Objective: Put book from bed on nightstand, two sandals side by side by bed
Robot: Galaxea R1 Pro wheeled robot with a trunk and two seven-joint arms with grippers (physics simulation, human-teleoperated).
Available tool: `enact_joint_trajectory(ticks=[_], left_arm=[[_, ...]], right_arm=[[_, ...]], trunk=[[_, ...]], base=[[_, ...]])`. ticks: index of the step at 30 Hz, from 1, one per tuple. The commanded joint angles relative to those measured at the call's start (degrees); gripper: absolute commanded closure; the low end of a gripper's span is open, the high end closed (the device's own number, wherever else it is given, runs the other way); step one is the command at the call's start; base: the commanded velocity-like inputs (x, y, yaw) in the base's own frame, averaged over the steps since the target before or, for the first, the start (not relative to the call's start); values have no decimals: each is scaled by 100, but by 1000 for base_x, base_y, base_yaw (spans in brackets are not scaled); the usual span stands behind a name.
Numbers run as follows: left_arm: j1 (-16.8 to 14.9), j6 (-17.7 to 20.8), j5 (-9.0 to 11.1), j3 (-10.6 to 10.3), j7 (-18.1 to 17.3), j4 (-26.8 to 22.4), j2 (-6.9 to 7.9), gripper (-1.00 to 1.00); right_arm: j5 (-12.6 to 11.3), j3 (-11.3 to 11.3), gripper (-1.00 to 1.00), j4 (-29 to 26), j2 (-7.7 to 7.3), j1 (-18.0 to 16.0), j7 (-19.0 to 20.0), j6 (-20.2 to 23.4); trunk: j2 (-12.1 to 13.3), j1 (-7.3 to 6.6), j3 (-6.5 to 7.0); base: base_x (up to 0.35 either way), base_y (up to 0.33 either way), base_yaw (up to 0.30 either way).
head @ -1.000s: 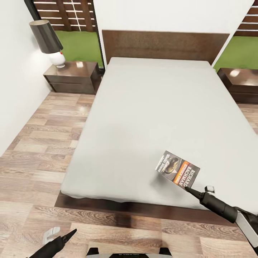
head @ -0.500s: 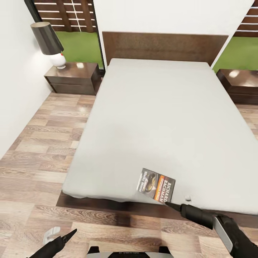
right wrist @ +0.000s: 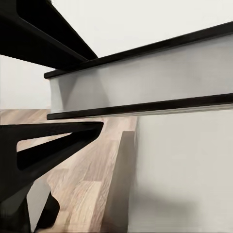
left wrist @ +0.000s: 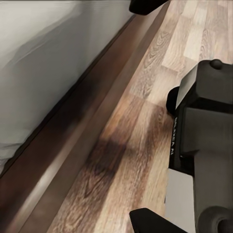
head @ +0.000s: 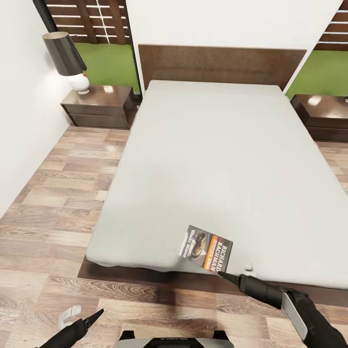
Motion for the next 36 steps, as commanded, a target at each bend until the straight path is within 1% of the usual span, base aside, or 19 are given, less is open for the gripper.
enact_joint_trajectory(ticks=[1,5,7,8,12,19,21,23,26,29,31,33,36], left_arm=[[-2,60,42,-1,-22,4,0,-100],[-2,60,42,-8,-22,2,0,-100],[-2,60,42,-13,-16,3,0,-100],[-2,60,42,-14,-14,3,0,-100],[-2,60,47,-10,-12,6,0,-100],[-2,59,48,-10,-6,6,0,-100],[-2,60,50,-5,-5,8,0,-100],[-2,60,51,-8,-5,9,0,-100],[-2,57,47,-9,-5,10,0,-100],[-2,54,49,-9,1,10,0,-100],[-2,53,44,-9,4,10,0,-100],[-2,52,43,-12,4,10,0,-100],[-2,51,43,-10,-2,10,0,-100]], right_arm=[[-31,-12,100,-1,-58,1,0,64],[-30,-27,100,-1,-119,2,3,79],[-30,-19,100,-1,-211,3,4,83],[-30,-15,100,-1,-225,3,4,83],[-34,8,100,2,-280,0,2,79],[-14,9,100,28,-281,3,-10,25],[-9,10,100,188,-282,3,-15,4],[-6,11,100,618,-282,1,-20,-61],[-4,11,100,1159,-282,2,-12,-392],[-4,12,100,1381,-274,1,-20,-791],[2,18,100,1757,-253,2,-15,-1226],[6,19,100,1925,-249,3,-14,-1385],[5,20,100,2015,-249,3,-10,-1466]], trunk=[[39,-22,15],[199,-110,87],[279,-154,123],[319,-176,141],[319,-176,141],[319,-176,141],[319,-176,141],[319,-176,141],[319,-176,144],[319,-176,163],[319,-176,180],[319,-176,198],[319,-176,226]], base=[[0,0,0],[0,0,0],[0,0,0],[0,0,0],[0,0,0],[0,0,0],[0,0,0],[0,0,0],[0,0,0],[0,0,0],[0,0,0],[0,0,0],[0,0,0]])
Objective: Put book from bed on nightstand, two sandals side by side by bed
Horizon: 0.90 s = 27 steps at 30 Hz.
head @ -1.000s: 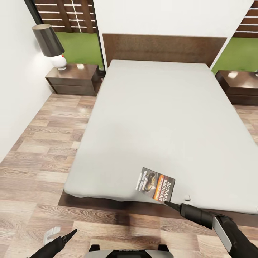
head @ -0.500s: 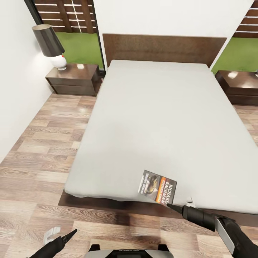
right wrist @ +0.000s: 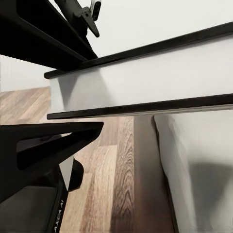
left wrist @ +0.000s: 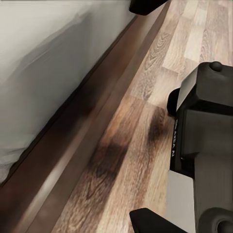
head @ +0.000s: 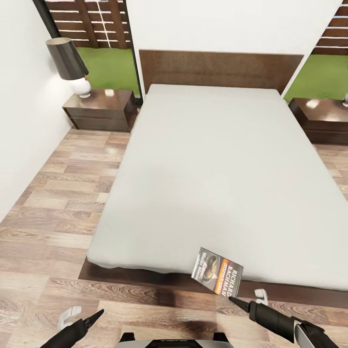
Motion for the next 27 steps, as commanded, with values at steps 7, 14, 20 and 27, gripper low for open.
enact_joint_trajectory(ticks=[7,14,20,27], left_arm=[[-2,61,43,7,-25,1,0,-100],[-2,61,43,6,-26,1,0,-100],[-2,60,44,6,-24,1,0,-100],[-2,60,43,5,-17,1,0,-100]], right_arm=[[-28,-5,100,31,-14,-2,16,32],[-23,-5,100,33,-15,-2,16,33],[-25,-5,100,34,-14,-2,16,33],[-32,-5,100,41,-14,-2,16,33]], trunk=[[-3,1,62],[-3,1,104],[-3,1,106],[-3,1,121]], base=[[0,0,0],[0,0,0],[0,0,0],[0,0,44]])
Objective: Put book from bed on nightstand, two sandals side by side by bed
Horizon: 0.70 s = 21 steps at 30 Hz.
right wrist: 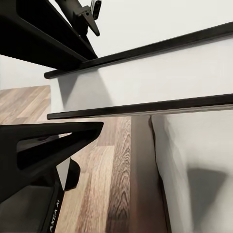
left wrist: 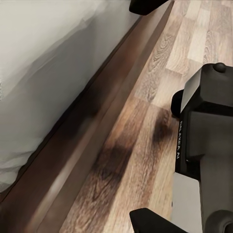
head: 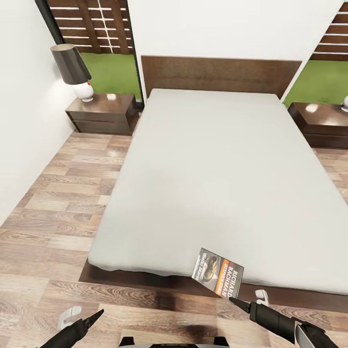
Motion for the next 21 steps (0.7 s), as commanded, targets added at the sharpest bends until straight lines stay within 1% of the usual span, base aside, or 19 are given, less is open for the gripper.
enact_joint_trajectory(ticks=[1,10,14,21], left_arm=[[-2,60,43,8,-23,1,0,-100],[-2,64,45,10,-25,1,0,-100],[-2,66,44,10,-29,1,0,-100],[-2,45,44,10,-12,3,0,-100]], right_arm=[[-30,-5,100,1,3,-2,11,58],[-25,-5,100,1,-5,-3,13,60],[-25,-5,100,1,-10,-2,11,61],[-25,-5,100,1,-2,-2,11,61]], trunk=[[-3,1,-3],[-3,1,-2],[-3,1,-2],[-3,1,-2]], base=[[0,0,9],[0,0,1],[0,0,211],[0,0,279]])
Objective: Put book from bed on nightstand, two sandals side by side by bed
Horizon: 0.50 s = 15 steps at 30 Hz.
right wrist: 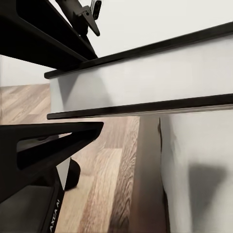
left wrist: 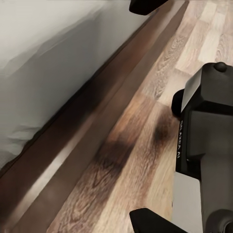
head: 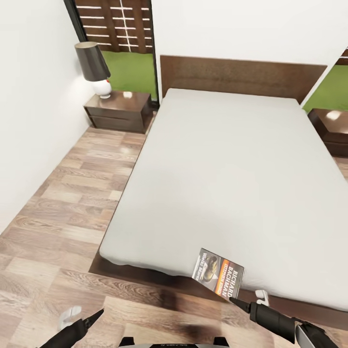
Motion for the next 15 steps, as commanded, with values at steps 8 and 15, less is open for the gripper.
enact_joint_trajectory(ticks=[8,15], left_arm=[[-4,-90,-799,-220,945,42,-71,-100],[-4,-503,-1388,-286,2002,488,-380,-100]], right_arm=[[-42,-16,100,-16,-8,-1,11,76],[-50,-14,100,25,-16,1,19,66]], trunk=[[-3,1,-4],[-3,1,-4]], base=[[0,0,289],[0,0,291]])
